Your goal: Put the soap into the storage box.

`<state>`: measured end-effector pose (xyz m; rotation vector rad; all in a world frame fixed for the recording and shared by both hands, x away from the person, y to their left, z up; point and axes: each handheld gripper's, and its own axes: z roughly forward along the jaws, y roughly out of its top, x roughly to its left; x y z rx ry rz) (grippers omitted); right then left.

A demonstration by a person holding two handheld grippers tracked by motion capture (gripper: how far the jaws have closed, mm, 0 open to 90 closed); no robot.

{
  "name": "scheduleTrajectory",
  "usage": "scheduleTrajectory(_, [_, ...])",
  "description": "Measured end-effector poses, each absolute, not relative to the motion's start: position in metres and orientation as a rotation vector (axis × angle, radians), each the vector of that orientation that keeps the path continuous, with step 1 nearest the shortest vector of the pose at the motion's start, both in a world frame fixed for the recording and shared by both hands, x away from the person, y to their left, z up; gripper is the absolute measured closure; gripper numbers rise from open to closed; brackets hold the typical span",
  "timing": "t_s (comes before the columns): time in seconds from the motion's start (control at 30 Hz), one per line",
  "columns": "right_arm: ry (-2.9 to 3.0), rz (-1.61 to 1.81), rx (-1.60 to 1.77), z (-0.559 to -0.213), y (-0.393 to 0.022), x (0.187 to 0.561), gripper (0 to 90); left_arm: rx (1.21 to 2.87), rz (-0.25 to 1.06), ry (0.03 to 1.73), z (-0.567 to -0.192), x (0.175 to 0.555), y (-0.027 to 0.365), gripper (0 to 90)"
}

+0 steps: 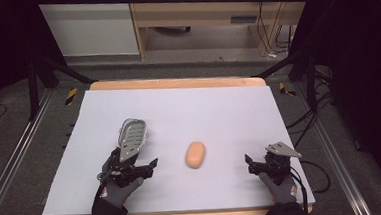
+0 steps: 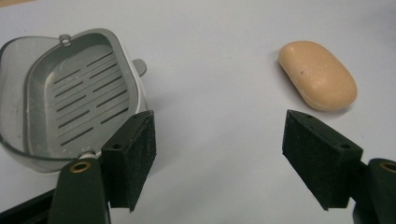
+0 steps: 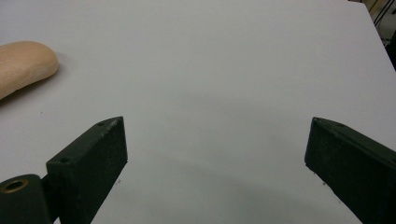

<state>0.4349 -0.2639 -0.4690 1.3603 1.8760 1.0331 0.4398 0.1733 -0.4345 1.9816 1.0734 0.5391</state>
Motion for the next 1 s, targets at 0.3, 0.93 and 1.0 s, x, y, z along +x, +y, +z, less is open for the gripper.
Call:
scheduleTrajectory(0.3, [1.874, 1.032, 1.353, -0.469, -0.264, 0.435, 5.9, 1.984, 0.549, 1.052, -0.430, 0.444, 0.161, 25.2])
scheduleTrajectory(0.93, [1.875, 1.029, 1.362, -0.468, -0.264, 0.435, 5.7, 2.012, 0.534, 1.000, -0.419, 0.458, 0.123, 25.0])
scheduleTrajectory(1.0, [1.873, 1.028, 1.361, -0.468, -0.264, 0.435, 5.7, 2.018, 0.529, 0.997, -0.419, 0.460, 0.116, 25.0])
